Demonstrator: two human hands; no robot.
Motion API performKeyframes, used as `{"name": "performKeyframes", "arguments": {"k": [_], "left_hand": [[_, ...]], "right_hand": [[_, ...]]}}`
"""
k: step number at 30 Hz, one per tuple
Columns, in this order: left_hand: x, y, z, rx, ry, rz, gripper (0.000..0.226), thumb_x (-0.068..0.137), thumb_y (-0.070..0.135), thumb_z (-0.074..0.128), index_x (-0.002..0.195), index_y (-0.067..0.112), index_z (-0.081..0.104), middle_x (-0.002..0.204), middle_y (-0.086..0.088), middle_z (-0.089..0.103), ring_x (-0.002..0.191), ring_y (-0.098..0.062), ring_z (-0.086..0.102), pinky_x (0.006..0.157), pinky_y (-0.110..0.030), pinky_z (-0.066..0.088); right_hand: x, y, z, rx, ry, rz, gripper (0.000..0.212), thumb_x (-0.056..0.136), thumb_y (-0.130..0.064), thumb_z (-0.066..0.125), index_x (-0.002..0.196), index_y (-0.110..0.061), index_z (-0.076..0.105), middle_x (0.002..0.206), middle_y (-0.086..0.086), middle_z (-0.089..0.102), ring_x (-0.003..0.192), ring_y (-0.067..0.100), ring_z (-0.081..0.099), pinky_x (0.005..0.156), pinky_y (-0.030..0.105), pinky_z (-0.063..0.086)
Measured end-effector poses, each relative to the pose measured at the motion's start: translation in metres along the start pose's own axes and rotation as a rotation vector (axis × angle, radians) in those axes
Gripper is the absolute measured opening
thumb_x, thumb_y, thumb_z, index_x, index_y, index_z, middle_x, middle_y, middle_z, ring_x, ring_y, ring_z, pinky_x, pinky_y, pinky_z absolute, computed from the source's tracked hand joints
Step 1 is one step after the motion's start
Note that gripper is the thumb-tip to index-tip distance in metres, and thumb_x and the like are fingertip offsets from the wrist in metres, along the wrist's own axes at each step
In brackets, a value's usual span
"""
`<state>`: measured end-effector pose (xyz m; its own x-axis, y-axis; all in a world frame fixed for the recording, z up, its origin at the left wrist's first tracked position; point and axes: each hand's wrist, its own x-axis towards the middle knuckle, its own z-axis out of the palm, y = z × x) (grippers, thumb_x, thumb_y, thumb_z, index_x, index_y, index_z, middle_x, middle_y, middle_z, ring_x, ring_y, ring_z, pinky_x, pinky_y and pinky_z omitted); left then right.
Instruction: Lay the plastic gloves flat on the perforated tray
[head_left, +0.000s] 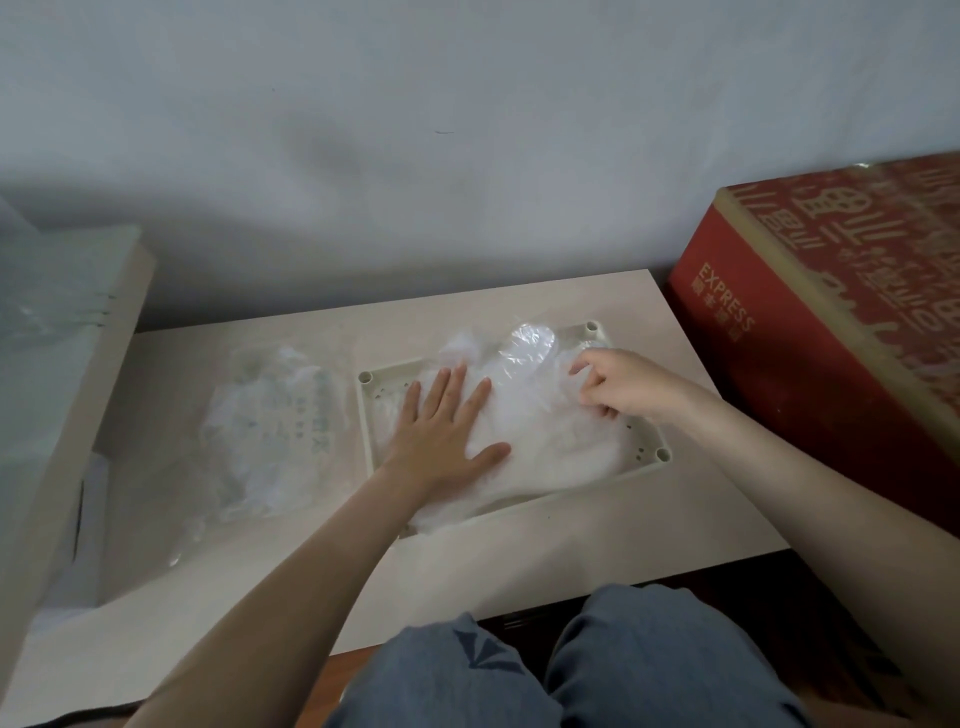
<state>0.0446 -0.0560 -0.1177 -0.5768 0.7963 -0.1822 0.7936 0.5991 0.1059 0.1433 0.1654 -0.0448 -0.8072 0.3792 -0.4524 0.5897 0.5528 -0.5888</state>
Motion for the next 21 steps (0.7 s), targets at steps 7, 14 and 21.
{"name": "performKeyframes", "arguments": {"k": [7,14,21], "left_hand": [[0.001,0.002,0.000,0.005,-0.008,0.006,0.092,0.071,0.078,-0.007,0.149,0.031,-0.019,0.156,-0.002,-0.028,0.144,-0.019,-0.025,0.118,-0.047,-0.010],[0.001,0.002,-0.001,0.028,-0.013,0.008,0.095,0.070,0.080,-0.008,0.150,0.030,-0.017,0.157,-0.003,-0.027,0.145,-0.020,-0.023,0.118,-0.047,-0.010],[0.003,0.004,-0.004,-0.005,-0.024,-0.008,0.087,0.084,0.077,0.015,0.151,0.030,-0.013,0.158,-0.003,-0.023,0.145,-0.018,-0.021,0.118,-0.047,-0.010]], "right_hand": [[-0.016,-0.037,0.030,-0.301,0.086,-0.566,0.021,0.089,-0.020,0.059,0.109,-0.016,0.062,0.102,-0.004,0.062,0.103,0.017,0.050,0.096,0.034,0.036],[-0.024,-0.040,0.049,-0.584,-0.193,-0.477,0.016,0.094,-0.029,0.050,0.107,-0.020,0.053,0.077,-0.011,0.049,0.078,0.017,0.047,0.079,0.032,0.042],[-0.035,-0.024,0.019,-0.723,-0.252,-0.346,0.016,0.092,-0.022,0.046,0.083,-0.024,0.059,0.064,-0.011,0.048,0.070,0.011,0.047,0.069,0.031,0.042]]}}
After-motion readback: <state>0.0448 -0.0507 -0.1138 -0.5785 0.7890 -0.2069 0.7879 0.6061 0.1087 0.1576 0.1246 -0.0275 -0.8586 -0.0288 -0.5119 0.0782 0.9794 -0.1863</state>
